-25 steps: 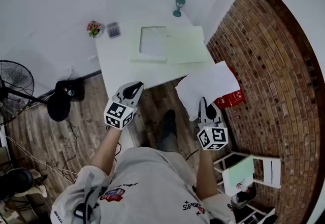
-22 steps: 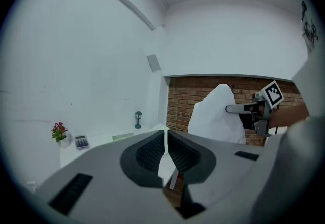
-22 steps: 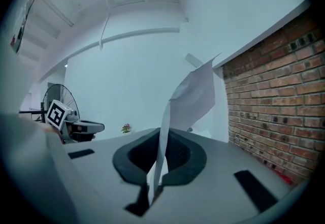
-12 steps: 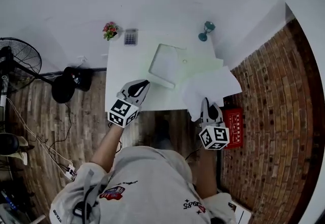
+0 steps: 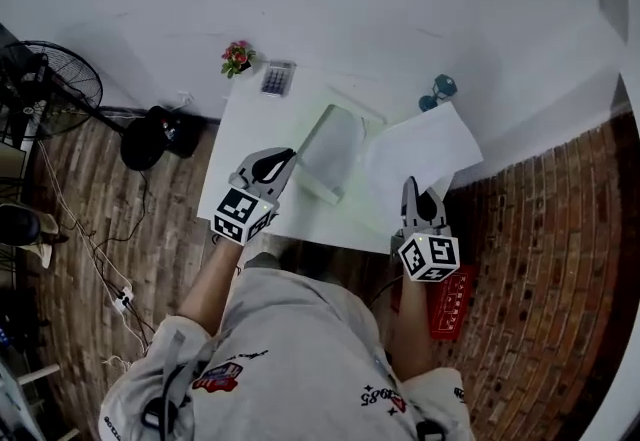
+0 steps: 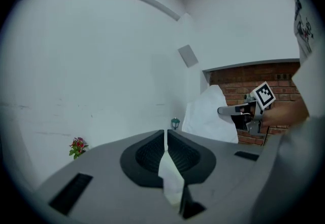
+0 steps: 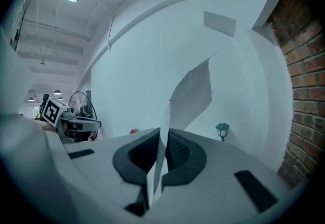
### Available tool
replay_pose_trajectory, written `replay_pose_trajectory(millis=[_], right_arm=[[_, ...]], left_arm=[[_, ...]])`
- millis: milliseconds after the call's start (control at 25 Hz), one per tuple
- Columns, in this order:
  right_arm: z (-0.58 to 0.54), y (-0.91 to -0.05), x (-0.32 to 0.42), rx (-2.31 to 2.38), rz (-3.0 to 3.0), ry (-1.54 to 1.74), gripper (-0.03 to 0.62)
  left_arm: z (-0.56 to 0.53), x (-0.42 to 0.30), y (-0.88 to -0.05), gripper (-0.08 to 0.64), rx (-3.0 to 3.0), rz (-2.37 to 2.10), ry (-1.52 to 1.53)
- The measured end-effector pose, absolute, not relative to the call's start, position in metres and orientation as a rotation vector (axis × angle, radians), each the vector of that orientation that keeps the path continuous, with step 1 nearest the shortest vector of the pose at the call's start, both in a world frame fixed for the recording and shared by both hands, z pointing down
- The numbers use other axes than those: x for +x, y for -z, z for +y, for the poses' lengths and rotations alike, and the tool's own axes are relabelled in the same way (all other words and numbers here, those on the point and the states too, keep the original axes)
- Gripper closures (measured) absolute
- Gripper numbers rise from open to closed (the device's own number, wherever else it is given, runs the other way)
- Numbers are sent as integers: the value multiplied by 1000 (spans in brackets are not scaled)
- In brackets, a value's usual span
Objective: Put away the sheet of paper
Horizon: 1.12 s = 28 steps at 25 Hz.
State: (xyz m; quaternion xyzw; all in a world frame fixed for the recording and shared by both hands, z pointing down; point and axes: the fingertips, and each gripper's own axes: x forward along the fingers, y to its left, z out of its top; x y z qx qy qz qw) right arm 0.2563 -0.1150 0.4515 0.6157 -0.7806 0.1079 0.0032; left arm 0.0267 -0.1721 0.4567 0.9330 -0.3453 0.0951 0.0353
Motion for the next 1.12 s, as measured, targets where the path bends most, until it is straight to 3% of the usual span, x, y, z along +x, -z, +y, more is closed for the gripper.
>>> replay_pose_trajectory(millis=[1120], right_arm=[[-209,-460,225,1804,-2529,-356,595]], left_arm=[[-243,13,-484,526,2778,-1117,-246]])
